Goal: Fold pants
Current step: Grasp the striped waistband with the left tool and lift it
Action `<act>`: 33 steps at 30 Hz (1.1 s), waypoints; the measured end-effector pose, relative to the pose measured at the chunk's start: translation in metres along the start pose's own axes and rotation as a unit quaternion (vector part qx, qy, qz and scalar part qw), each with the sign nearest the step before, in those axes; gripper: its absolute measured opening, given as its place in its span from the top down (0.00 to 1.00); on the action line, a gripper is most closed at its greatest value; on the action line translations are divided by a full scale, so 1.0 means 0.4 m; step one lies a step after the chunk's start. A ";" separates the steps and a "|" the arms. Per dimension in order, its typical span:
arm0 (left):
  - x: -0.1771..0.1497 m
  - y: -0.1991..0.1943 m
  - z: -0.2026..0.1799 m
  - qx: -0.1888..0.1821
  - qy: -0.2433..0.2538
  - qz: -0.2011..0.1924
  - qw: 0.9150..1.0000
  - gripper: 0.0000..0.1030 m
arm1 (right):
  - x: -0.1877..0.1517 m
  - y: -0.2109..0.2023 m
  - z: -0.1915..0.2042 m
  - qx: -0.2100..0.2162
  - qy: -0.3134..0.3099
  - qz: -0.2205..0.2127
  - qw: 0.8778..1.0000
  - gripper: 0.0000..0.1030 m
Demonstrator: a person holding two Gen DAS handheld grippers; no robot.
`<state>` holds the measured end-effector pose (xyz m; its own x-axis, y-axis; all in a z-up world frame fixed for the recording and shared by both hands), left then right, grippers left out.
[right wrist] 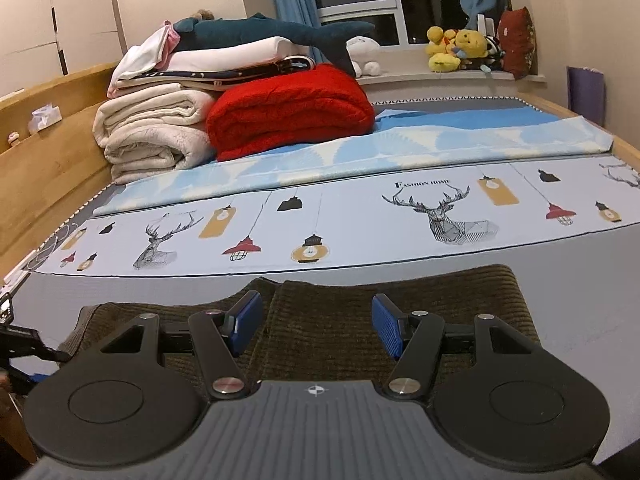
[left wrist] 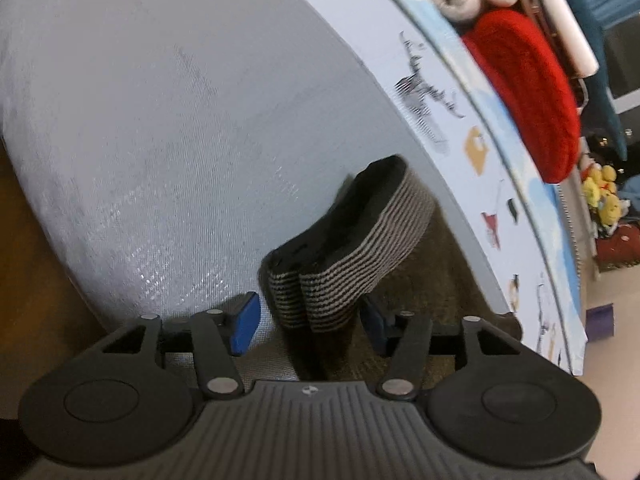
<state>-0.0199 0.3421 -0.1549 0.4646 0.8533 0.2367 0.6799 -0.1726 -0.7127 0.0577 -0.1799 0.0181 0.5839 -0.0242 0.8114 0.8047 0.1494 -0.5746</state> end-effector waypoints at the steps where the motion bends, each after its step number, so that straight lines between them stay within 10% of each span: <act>1: -0.004 0.007 0.000 0.003 0.002 0.000 1.000 0.38 | -0.002 -0.004 -0.006 0.001 0.001 -0.001 1.000 0.39; 10: -0.041 0.057 -0.039 0.038 0.042 -0.009 0.998 0.34 | -0.043 -0.039 -0.102 -0.018 -0.009 0.000 1.000 0.39; 20: -0.060 0.028 -0.080 0.068 0.068 -0.047 0.994 0.64 | -0.097 -0.086 -0.232 -0.047 0.007 0.011 0.999 0.39; 33: -0.063 0.035 -0.055 0.071 0.022 -0.036 0.997 0.46 | -0.099 -0.086 -0.226 -0.048 0.003 0.013 0.999 0.39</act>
<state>-0.0096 0.3071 -0.1565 0.4450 0.8376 0.3168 0.6268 -0.0387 -0.7782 0.0166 -0.2733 -0.0039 0.6050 -0.0282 0.7957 0.7958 0.0554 -0.6030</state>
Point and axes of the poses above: each gripper's, at about its wrist camera, not at the fingertips, and y roughly the way its jaws point, z to its left, x to its top, the point moved 7 cm from there along y, roughly the way its jaws point, and after that the axes turned 11 degrees about -x, right-handed, at the moved point
